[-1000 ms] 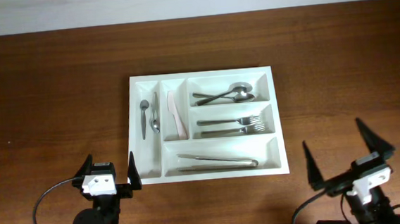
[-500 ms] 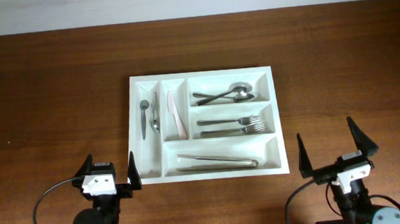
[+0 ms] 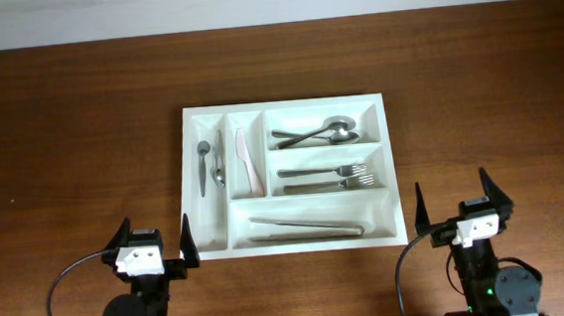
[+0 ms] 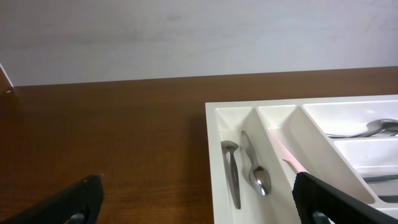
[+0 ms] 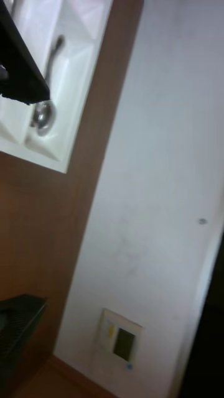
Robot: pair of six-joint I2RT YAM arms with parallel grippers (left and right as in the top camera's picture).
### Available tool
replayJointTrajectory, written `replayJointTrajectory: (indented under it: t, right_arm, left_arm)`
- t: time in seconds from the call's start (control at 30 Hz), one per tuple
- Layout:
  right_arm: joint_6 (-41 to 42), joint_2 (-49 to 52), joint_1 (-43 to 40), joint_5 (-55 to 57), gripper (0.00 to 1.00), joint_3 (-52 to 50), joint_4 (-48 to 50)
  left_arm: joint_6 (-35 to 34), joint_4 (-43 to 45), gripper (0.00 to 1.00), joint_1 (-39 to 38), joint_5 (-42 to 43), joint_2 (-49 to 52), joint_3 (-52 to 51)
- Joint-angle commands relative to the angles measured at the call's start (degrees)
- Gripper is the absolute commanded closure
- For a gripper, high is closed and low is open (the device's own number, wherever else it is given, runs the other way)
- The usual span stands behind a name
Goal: Pack container
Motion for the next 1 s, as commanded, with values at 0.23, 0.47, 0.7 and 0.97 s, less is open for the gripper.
replayJointTrajectory:
  t: [0.23, 0.47, 0.7, 0.97]
  right_arm:
    - [0.5, -0.7, 0.6, 1.0, 0.01, -5.6, 0.7]
    - [0.5, -0.7, 1.5, 1.3, 0.01, -6.3, -1.2]
    - [0.5, -0.7, 3.6, 1.3, 0.01, -6.3, -1.3]
    - [0.5, -0.7, 3.7, 1.3, 0.01, -6.3, -1.2]
  left_arm:
    - [0.9, 0.2, 0.01, 0.2, -0.4, -0.6, -0.8]
    - [0.9, 0.2, 0.01, 0.2, -0.4, -0.6, -0.8]
    - [0.9, 0.2, 0.01, 0.2, -0.4, -0.6, -0.8]
    - [0.9, 0.2, 0.01, 0.2, -0.4, -0.6, -0.8]
